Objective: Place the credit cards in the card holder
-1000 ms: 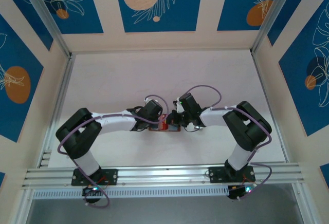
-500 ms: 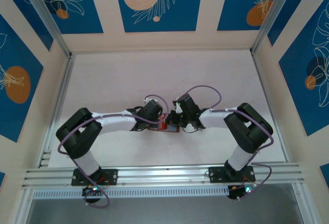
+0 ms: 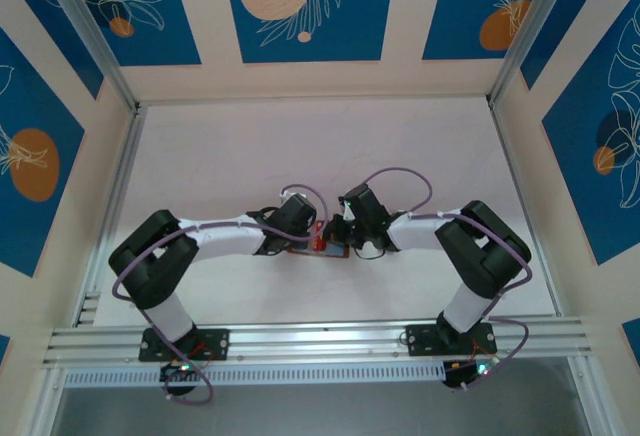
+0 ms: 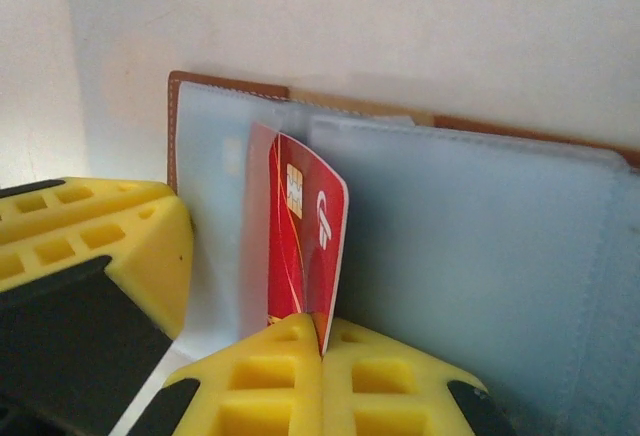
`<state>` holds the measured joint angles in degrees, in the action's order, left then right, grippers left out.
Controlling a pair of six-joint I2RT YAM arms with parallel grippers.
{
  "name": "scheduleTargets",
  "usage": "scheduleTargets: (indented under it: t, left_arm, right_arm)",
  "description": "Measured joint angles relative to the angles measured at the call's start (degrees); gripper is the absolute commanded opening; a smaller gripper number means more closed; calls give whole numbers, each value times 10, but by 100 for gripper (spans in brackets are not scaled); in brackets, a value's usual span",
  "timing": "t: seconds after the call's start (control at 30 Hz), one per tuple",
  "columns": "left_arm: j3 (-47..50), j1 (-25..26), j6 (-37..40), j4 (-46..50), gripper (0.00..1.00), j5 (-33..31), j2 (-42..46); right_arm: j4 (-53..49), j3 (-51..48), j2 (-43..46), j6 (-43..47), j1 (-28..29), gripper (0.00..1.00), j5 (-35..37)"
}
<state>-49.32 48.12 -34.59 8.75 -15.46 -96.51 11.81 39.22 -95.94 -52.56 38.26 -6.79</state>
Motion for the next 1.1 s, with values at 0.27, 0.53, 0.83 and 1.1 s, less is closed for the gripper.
scheduleTargets:
  t: [0.27,0.53,0.83,1.1]
  left_arm:
    - [1,0,0,-2,16,0,0]
    - [2,0,0,-3,16,0,0]
    - [3,0,0,-5,16,-5,0]
    - [6,0,0,-11,16,-6,0]
  right_arm:
    - [7,3,-3,-15,8,0,11]
    - [22,16,-20,-17,30,0,24]
    - [-22,38,-18,14,37,31,32]
    - [-181,69,22,62,41,31,37]
